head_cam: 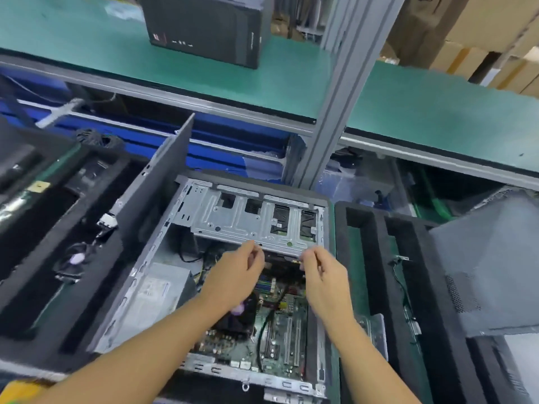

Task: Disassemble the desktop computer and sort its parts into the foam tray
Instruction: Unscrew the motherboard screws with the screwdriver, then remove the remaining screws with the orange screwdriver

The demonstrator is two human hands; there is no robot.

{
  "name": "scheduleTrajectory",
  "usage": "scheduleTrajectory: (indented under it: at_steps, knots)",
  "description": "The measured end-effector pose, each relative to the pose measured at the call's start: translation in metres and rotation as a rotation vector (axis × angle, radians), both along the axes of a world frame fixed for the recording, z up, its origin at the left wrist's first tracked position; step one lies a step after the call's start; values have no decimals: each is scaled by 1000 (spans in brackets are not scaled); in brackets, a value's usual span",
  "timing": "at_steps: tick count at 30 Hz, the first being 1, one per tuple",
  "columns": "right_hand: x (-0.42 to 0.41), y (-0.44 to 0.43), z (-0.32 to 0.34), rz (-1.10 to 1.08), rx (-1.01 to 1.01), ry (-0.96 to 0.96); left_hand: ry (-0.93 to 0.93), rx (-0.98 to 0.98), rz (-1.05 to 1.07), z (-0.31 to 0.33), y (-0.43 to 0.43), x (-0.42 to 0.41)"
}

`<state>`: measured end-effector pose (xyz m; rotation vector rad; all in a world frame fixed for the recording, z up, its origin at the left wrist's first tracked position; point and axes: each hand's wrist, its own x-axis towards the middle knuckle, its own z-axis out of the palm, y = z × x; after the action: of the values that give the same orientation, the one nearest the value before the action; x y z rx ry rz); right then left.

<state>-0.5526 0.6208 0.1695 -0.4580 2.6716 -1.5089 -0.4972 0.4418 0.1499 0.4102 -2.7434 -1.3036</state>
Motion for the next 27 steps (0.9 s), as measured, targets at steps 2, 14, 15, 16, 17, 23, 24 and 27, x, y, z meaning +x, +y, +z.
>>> scheduleTrajectory:
  at_steps: [2,14,15,16,17,23,24,27]
  knots:
    - [1,-29,12,90,3,-16,46,106,73,4,-18,8]
    - [88,-220,48,443,-239,-341,287,558,417,31,-166,126]
    - [101,-240,49,501,-223,-333,299,546,442,32,-181,142]
    - [114,-261,49,558,-192,-322,309,535,472,32,-195,158]
    - [128,-282,47,605,-161,-314,317,527,505,32,-211,174]
    - [212,-397,22,822,-23,-357,268,409,809,9,-303,285]
    - [226,-413,16,853,-1,-363,249,395,875,2,-315,304]
    - [270,-456,-1,923,46,-379,124,322,1055,-24,-347,362]
